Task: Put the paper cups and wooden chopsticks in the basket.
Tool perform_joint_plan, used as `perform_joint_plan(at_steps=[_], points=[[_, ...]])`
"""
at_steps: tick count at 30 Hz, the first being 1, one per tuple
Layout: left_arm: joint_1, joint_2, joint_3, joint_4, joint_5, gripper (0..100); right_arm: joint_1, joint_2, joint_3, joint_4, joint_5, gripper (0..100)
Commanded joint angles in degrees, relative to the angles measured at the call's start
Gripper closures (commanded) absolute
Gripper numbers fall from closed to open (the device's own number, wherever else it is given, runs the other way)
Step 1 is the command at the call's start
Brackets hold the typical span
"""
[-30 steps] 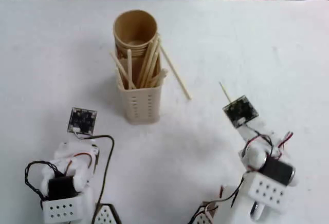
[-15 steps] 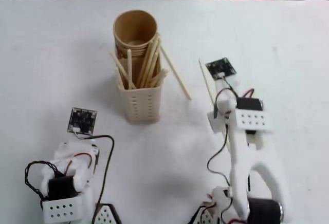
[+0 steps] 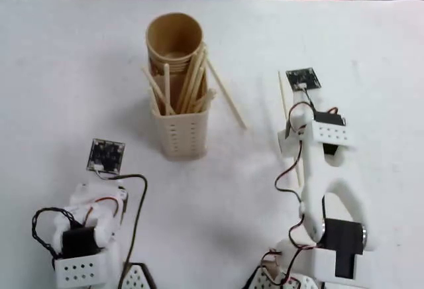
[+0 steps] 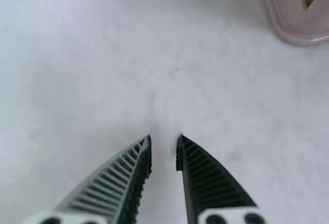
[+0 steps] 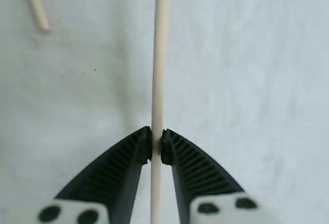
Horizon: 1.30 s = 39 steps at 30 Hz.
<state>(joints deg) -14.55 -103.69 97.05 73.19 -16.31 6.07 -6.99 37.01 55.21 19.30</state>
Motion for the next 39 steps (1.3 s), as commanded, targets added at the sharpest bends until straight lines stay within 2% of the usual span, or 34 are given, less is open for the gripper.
perform_joint_plan(at_steps=[1, 3, 9, 11, 22, 27, 31, 35, 39], points=[[0.0, -0.5, -0.1, 0.4, -0.4, 90, 0.1, -0.3, -2.5, -0.7, -0.3, 85.4], [0.0, -0.5, -0.1, 0.4, -0.4, 90, 0.1, -0.2, -2.5, -0.7, -0.3, 82.4], [0.0, -0.5, -0.1, 0.4, -0.4, 90, -2.8, 0.0, -5.0, -2.6, 0.0, 82.7], [0.0, -0.5, -0.1, 0.4, -0.4, 90, -4.9, 1.3, -7.6, -3.5, 2.8, 84.4], [0.0, -0.5, -0.1, 0.4, -0.4, 90, -6.7, 21.4, -21.5, -3.2, 9.9, 83.2], [0.0, -0.5, -0.1, 0.4, -0.4, 90, -2.9, 28.4, -26.5, -1.9, 9.8, 85.5], [0.0, -0.5, -0.1, 0.4, -0.4, 90, -2.3, 30.2, -29.7, 1.6, 9.8, 99.0], [0.0, -0.5, -0.1, 0.4, -0.4, 90, -1.9, 29.5, -29.5, 1.9, 9.2, 98.3], [0.0, -0.5, -0.1, 0.4, -0.4, 90, 0.2, 23.5, -29.8, 5.0, 3.2, 98.1]])
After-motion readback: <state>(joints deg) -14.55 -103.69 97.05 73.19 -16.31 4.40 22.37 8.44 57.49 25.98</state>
